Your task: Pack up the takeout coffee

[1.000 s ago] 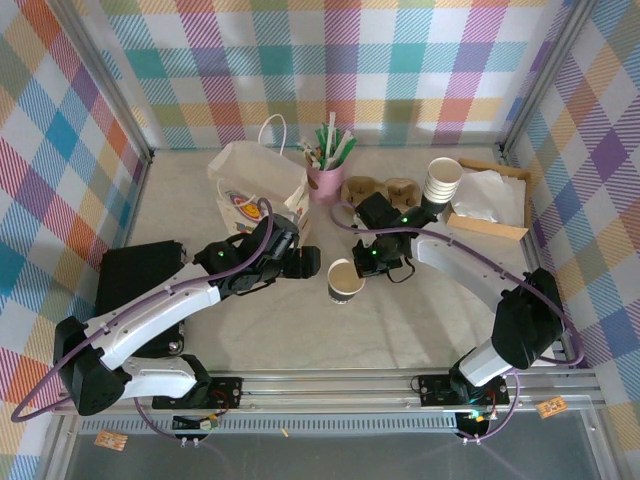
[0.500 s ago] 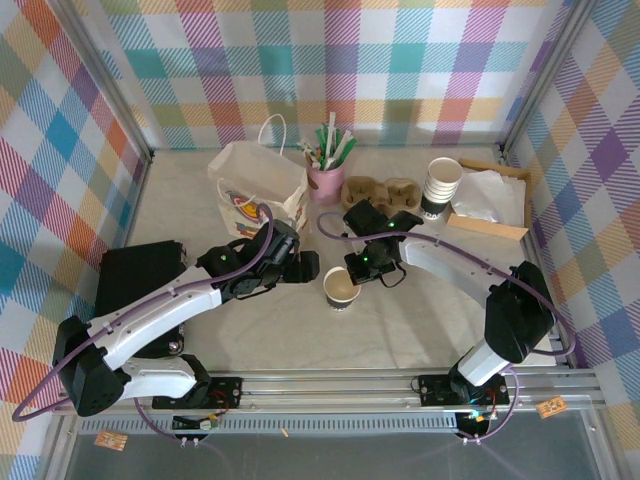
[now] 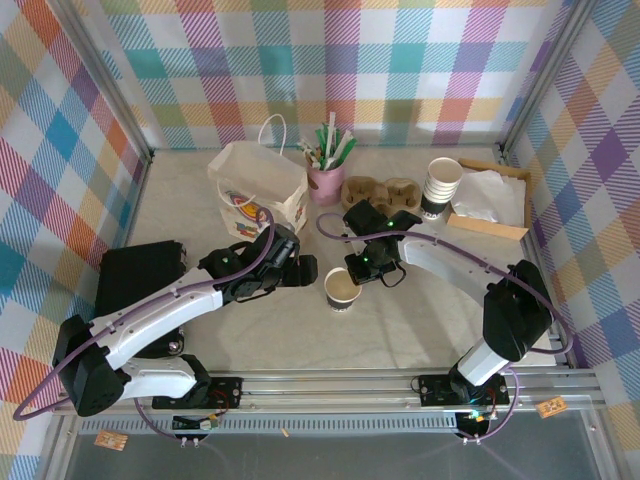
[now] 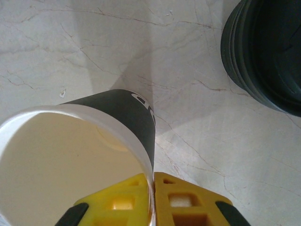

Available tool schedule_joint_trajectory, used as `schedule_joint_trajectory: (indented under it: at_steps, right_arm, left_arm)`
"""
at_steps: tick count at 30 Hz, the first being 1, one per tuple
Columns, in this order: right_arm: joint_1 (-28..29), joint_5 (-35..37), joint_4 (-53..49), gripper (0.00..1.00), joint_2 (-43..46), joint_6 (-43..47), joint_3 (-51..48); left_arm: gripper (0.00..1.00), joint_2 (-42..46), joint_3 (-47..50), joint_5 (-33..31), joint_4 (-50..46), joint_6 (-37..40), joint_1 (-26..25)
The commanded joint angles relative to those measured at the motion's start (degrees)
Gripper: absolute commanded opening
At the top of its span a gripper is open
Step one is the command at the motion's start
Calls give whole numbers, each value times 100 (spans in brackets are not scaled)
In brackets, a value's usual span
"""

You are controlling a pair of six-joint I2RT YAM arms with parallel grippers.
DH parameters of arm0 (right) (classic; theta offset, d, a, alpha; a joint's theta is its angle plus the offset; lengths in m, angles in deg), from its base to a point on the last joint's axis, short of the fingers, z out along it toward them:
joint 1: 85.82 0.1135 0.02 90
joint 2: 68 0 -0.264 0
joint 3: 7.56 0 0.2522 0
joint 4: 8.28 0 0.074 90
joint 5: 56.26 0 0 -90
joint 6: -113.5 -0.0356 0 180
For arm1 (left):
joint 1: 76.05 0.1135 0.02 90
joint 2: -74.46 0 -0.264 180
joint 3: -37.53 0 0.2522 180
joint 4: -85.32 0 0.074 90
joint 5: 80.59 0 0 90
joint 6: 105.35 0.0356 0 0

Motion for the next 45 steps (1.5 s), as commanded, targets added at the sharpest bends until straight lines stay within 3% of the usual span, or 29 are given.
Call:
schedule_joint_trajectory:
  at_steps: [1,18,28,34,37,42,45]
  right_arm:
    - [47,-30,-247,16,-132,131,159]
    - [48,-41,-552,33,74,65,532]
    - [47,533,-988,50,678,94,1224]
    - [31,1291,-962,75,707,258,1774]
    - [30,1698,-834,97,601,176,1976]
    - [-4,2039,-904,99,303,380,2349]
    - [-195,1684,-824,99,173,528,2407]
  left_arm:
    - [81,73,69,-48,79,-82,51]
    - [82,-119,-111,-8,66,175,59]
    - [82,-210,-585,-76,35,1058,68]
    - [83,-451,-1177,86,-149,1624,93]
    - [86,-551,-1381,160,-117,1702,112]
    - [97,-750,-1657,340,-114,1703,138]
    - [100,-843,-1747,452,-91,1564,165]
